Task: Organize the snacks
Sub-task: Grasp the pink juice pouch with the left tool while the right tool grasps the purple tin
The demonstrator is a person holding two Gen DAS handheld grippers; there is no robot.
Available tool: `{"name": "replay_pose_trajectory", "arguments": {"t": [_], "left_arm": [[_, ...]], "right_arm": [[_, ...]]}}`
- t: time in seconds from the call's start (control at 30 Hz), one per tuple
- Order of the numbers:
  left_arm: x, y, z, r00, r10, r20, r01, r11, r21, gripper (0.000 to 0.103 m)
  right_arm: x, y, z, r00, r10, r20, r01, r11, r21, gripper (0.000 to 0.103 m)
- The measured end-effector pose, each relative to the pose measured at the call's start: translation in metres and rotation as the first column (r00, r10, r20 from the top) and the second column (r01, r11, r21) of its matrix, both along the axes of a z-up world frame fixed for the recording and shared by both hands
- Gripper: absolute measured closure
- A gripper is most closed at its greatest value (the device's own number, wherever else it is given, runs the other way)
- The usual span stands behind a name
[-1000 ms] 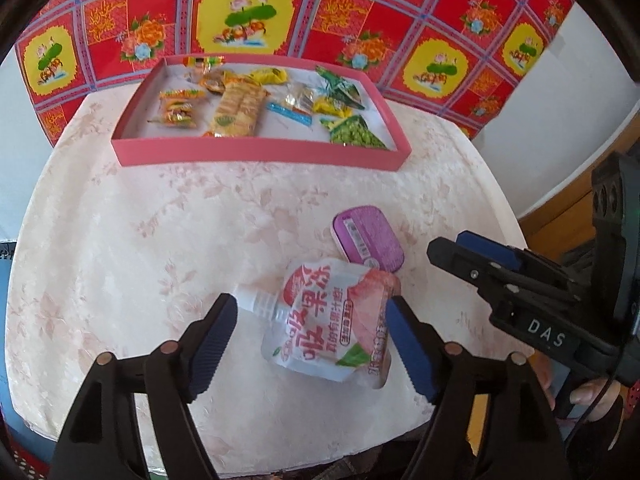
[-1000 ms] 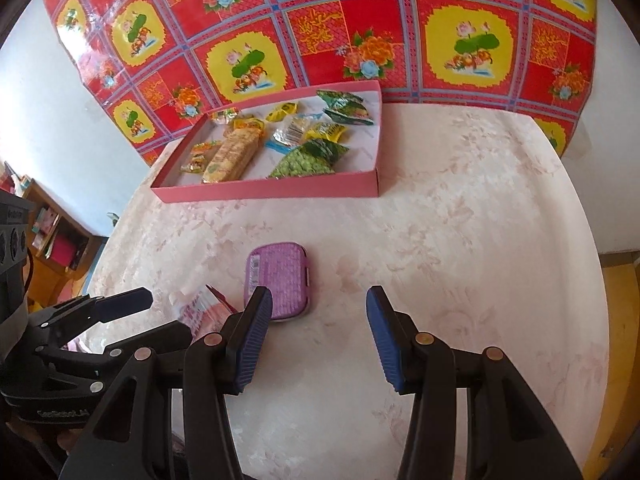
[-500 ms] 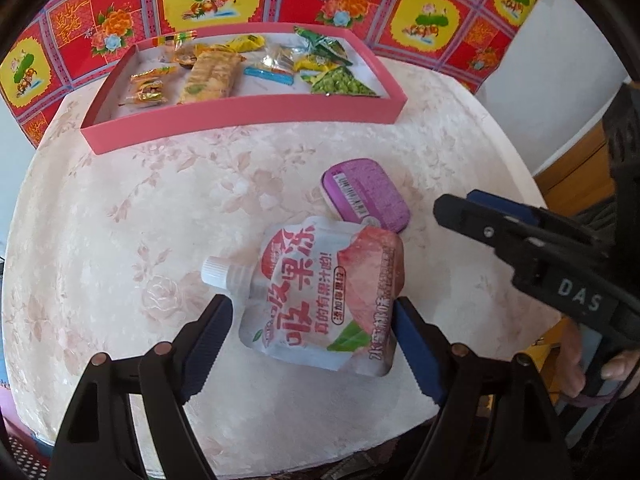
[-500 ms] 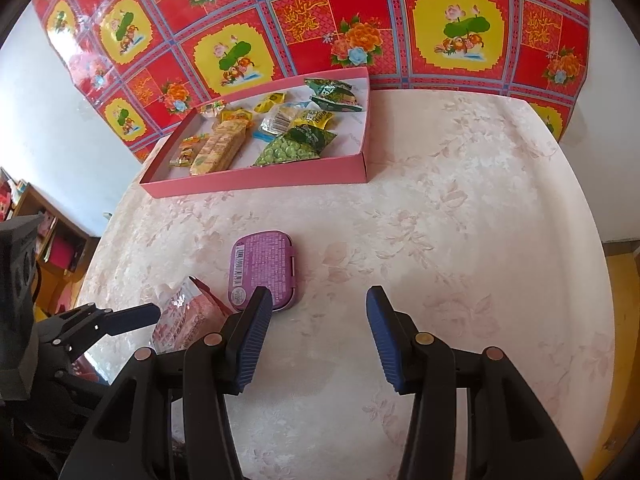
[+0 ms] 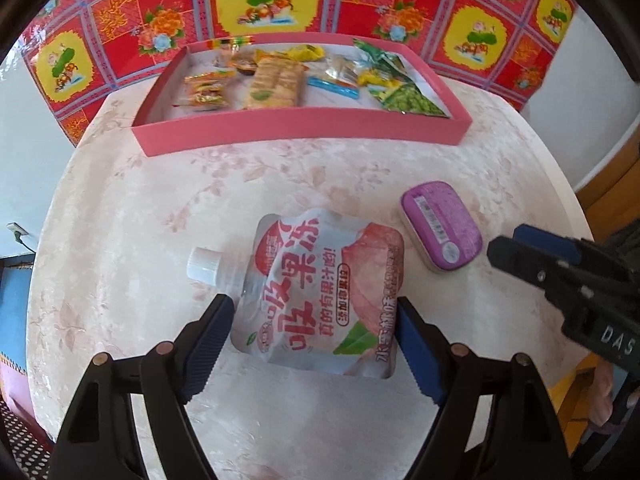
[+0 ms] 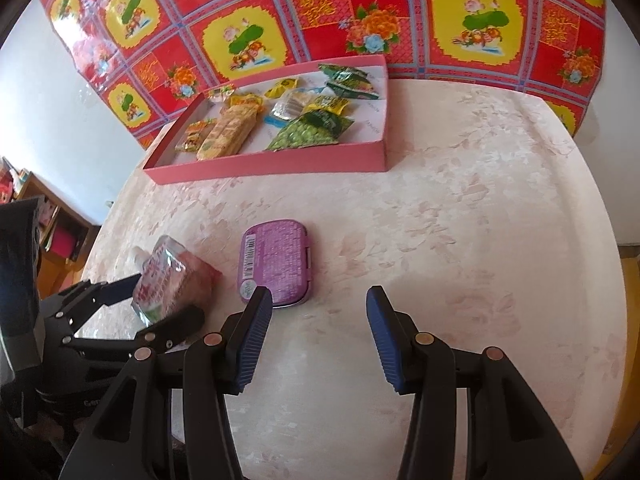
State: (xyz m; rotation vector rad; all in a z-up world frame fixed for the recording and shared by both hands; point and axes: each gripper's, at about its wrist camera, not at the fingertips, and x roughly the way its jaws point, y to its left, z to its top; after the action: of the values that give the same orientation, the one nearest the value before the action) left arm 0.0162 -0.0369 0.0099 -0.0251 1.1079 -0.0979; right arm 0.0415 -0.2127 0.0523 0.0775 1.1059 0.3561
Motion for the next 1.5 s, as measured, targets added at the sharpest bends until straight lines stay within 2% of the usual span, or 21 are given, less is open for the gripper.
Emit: {"name": "replay_pose_trajectory", "arguments": {"t": [0.1,0.57,0.93,1.13,1.33,1.5], "left_arm": [[0.0,0.004,0.0,1.0,0.005,0.021,-0.005,1.0,0.003,0.025],[0.004,0.034,0.001,0.994,0.088,0.059,-0.088,0.996,-0.01,0.025],[0.006,0.04,0.001,0.988,0.12,0.094,-0.119,0.993,-0.016,0.025],[0.004,0.04,0.001,0.988,0.117,0.102,-0.116,0.993,-0.018,0.025],[0.005,0.039,0.0,0.988,0.114,0.104,-0.113,0.993,-0.016,0.025],[0.005,0.039,0.0,0.988,0.111,0.109,-0.11,0.994,-0.015,0.025]], "right_arm": [[0.0,0.007,-0.003,1.0,0.014,-0.01,-0.014,1.0,0.002,0.053],[0.013,0.037,-0.011,0.999,0.048,-0.012,-0.048,0.998,-0.03,0.051],[0.01,0.054,-0.009,0.997,0.045,0.065,-0.036,0.99,-0.136,0.051],[0.006,0.053,-0.009,0.995,0.023,0.097,-0.011,0.993,-0.115,0.047],[-0.002,0.065,-0.014,0.986,0.076,0.147,-0.045,0.978,-0.205,0.044],[-0.004,0.063,-0.015,0.982,0.082,0.169,-0.047,0.978,-0.203,0.043]]}}
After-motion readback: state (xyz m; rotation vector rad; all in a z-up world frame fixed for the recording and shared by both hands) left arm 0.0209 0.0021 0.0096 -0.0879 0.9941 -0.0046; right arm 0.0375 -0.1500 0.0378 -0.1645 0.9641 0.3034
